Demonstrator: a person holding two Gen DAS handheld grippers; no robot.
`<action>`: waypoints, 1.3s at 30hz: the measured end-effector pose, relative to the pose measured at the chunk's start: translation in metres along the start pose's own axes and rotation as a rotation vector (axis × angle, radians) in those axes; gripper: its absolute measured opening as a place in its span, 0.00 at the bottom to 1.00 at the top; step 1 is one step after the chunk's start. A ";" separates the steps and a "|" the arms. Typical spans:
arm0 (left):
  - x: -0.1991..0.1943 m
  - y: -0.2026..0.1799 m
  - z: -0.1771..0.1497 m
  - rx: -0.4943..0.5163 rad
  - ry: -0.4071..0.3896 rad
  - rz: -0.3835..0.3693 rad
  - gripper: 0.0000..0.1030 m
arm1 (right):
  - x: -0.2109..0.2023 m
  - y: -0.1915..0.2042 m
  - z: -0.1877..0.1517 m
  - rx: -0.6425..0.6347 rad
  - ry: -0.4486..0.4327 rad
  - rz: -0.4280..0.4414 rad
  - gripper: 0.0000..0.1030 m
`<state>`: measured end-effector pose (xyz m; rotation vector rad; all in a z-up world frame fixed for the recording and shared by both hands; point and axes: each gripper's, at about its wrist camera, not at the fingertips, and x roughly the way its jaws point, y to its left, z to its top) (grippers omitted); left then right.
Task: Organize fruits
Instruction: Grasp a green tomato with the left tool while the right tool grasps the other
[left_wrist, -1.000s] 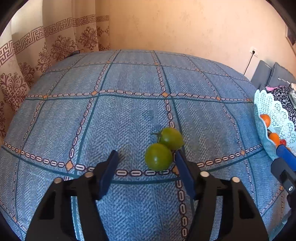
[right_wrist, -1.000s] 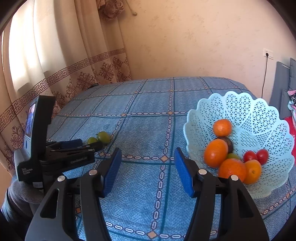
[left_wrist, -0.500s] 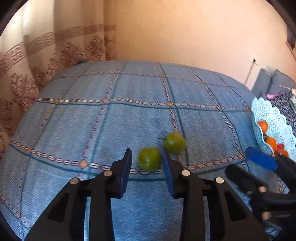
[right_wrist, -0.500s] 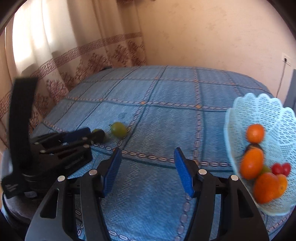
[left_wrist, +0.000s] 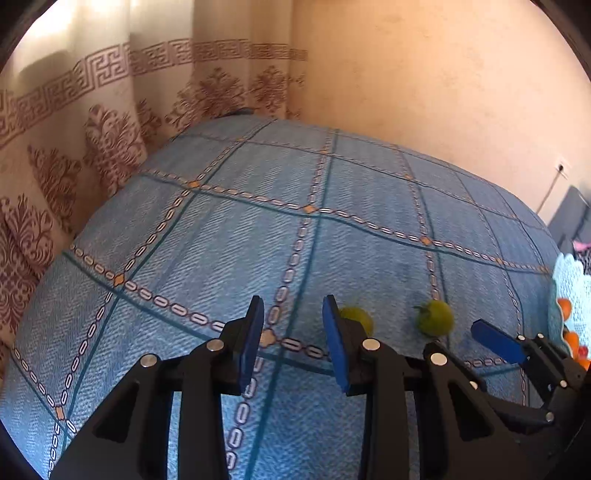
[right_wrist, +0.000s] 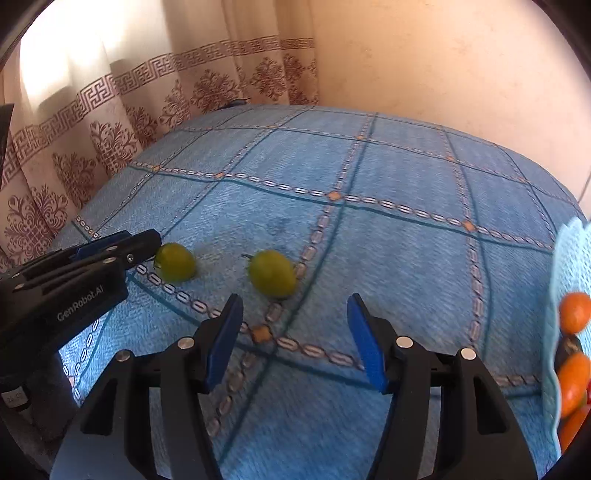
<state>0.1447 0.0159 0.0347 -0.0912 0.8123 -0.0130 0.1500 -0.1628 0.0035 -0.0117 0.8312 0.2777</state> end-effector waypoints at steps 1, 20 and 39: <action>0.000 0.002 0.000 -0.009 0.001 0.003 0.33 | 0.004 0.002 0.002 -0.002 0.006 0.007 0.59; 0.001 0.008 0.001 -0.032 0.010 -0.011 0.33 | 0.016 0.004 0.013 0.025 0.012 0.011 0.29; -0.008 -0.042 -0.021 0.107 0.037 -0.218 0.62 | -0.043 -0.044 0.003 0.166 -0.120 -0.069 0.29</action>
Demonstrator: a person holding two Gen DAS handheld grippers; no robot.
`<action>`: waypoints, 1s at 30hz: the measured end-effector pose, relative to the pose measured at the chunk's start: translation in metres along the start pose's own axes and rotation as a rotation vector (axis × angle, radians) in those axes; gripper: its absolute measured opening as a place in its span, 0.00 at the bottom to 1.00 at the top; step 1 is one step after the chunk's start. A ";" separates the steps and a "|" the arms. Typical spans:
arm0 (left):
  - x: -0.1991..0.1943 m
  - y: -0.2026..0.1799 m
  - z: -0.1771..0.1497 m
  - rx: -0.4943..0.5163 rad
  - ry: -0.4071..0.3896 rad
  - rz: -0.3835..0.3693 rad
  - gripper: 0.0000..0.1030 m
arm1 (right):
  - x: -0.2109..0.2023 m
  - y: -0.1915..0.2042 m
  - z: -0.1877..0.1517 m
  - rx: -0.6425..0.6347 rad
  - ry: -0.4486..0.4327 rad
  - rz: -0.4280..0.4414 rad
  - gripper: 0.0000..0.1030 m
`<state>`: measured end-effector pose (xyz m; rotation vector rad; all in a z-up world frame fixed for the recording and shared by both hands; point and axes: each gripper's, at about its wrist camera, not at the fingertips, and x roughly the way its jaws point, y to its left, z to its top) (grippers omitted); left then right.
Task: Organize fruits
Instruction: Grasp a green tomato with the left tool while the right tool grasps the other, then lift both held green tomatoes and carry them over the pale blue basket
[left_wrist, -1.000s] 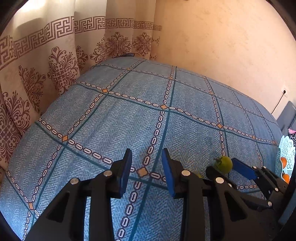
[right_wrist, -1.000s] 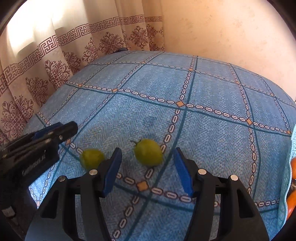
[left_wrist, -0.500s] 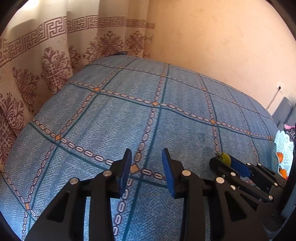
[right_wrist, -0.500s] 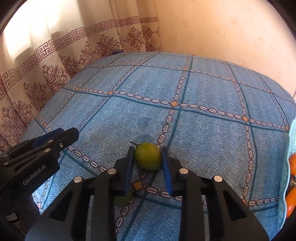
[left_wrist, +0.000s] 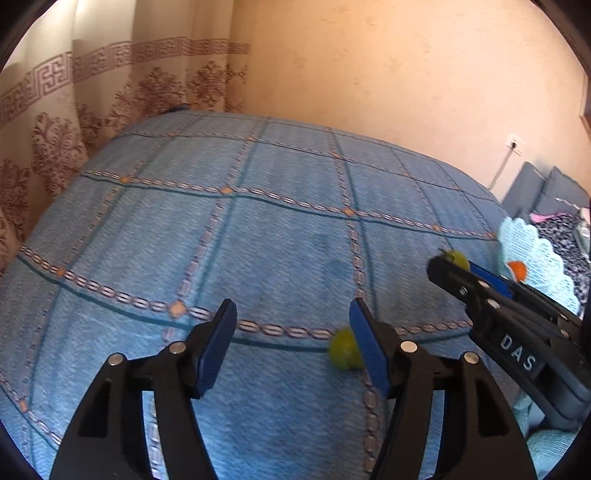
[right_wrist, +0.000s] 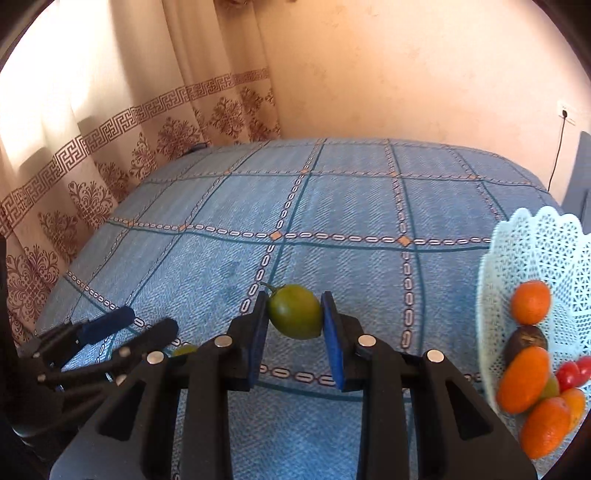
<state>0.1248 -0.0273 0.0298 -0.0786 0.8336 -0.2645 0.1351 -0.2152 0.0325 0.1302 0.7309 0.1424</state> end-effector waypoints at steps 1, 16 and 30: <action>0.001 -0.004 -0.001 0.013 0.008 -0.012 0.62 | -0.002 -0.001 -0.001 0.005 -0.003 0.000 0.29; 0.018 -0.030 -0.014 0.110 0.073 -0.037 0.46 | -0.005 -0.006 -0.008 0.038 -0.014 0.007 0.29; 0.012 -0.023 -0.011 0.088 0.061 -0.060 0.28 | -0.018 -0.009 -0.013 0.066 -0.046 0.017 0.29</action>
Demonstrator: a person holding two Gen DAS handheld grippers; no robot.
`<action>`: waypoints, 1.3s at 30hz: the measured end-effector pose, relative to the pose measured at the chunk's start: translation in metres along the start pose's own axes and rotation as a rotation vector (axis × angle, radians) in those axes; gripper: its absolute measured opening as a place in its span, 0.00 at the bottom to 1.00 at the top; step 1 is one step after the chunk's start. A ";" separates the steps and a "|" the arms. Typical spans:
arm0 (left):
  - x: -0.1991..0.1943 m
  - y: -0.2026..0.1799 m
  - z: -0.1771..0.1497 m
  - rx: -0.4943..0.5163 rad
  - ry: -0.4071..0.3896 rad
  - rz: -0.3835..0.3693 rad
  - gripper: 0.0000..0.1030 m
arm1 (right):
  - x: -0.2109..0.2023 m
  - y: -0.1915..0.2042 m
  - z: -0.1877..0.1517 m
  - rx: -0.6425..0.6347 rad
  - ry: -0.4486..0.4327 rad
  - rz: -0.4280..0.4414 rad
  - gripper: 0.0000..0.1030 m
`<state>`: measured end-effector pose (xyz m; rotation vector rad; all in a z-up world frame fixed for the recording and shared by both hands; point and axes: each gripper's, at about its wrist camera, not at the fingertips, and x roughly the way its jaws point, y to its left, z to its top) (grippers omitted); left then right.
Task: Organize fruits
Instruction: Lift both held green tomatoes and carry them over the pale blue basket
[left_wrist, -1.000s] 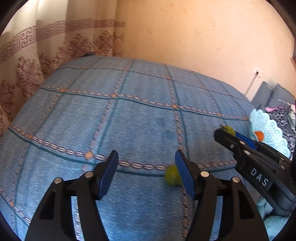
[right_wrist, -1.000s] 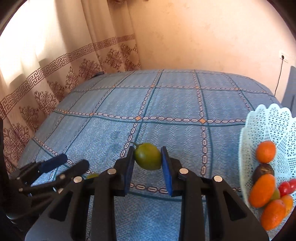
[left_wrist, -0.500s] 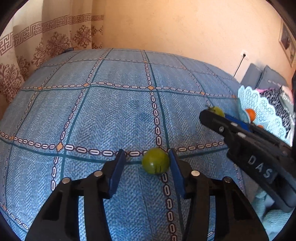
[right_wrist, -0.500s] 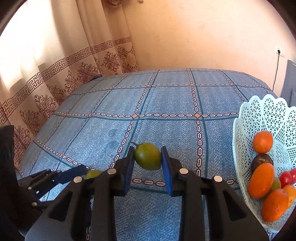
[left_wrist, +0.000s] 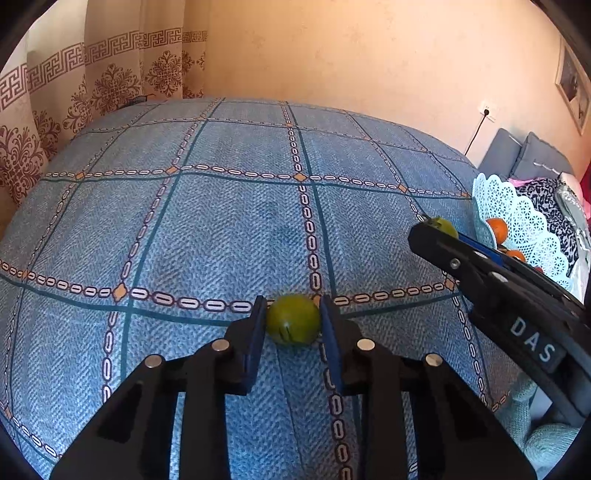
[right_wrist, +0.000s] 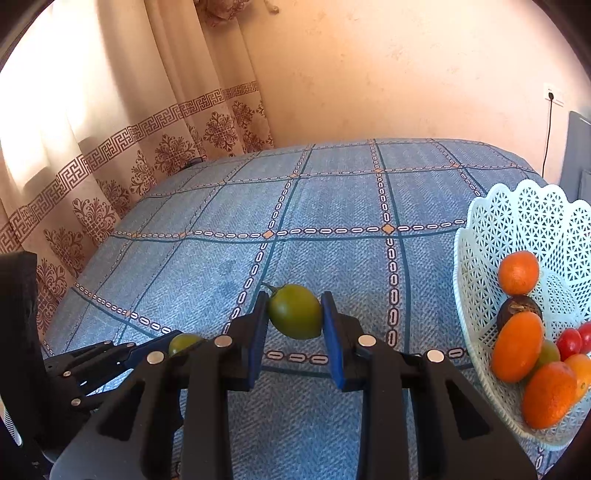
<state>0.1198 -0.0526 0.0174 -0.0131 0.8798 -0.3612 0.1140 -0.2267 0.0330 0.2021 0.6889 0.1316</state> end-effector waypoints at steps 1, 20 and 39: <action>-0.001 0.001 0.000 -0.005 -0.005 0.002 0.28 | -0.001 0.000 0.000 0.000 -0.003 0.000 0.29; -0.037 -0.004 0.007 0.002 -0.144 0.034 0.28 | -0.057 -0.021 -0.008 0.077 -0.097 0.003 0.29; -0.066 -0.078 0.015 0.108 -0.197 -0.014 0.28 | -0.115 -0.087 -0.017 0.164 -0.192 -0.072 0.29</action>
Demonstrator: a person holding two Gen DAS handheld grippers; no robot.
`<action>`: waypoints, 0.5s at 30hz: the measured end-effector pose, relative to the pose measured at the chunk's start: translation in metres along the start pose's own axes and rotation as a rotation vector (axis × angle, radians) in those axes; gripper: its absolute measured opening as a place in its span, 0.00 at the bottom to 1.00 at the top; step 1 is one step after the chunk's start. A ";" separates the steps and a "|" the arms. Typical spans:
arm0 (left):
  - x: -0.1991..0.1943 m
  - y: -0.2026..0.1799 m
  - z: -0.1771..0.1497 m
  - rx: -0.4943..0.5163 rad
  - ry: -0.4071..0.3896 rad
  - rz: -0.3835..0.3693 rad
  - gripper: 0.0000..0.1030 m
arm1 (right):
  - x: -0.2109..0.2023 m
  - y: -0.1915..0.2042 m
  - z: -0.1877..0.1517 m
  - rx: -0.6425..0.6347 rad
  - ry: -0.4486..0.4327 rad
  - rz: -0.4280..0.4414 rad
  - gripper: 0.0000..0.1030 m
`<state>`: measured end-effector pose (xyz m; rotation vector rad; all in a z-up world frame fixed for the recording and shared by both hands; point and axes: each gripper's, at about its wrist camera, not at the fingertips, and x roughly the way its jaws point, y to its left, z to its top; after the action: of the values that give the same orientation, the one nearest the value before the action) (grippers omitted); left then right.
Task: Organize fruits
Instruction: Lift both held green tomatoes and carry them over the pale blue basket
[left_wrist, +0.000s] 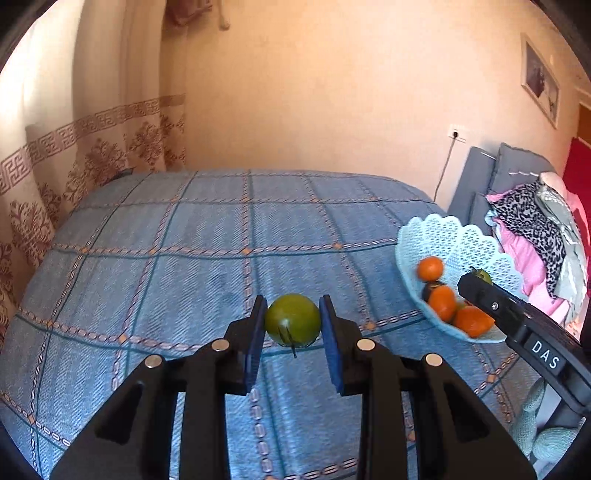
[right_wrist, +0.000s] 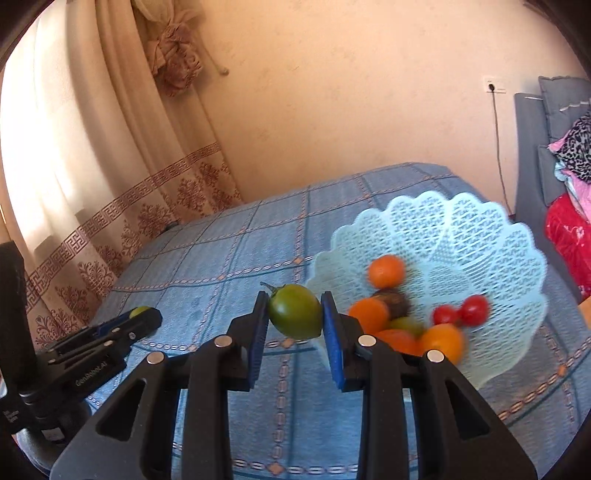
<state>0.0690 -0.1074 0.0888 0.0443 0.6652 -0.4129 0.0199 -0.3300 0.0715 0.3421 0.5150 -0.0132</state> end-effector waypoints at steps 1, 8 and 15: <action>0.000 -0.005 0.002 0.008 -0.002 -0.003 0.28 | -0.002 -0.005 0.001 0.005 -0.005 -0.007 0.29; 0.005 -0.040 0.018 0.052 -0.013 -0.043 0.28 | -0.017 -0.042 0.009 0.047 -0.038 -0.067 0.29; 0.014 -0.079 0.033 0.104 -0.031 -0.085 0.28 | -0.022 -0.067 0.017 0.067 -0.057 -0.102 0.29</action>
<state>0.0681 -0.1910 0.1132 0.1080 0.6160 -0.5285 0.0025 -0.4000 0.0749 0.3791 0.4763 -0.1391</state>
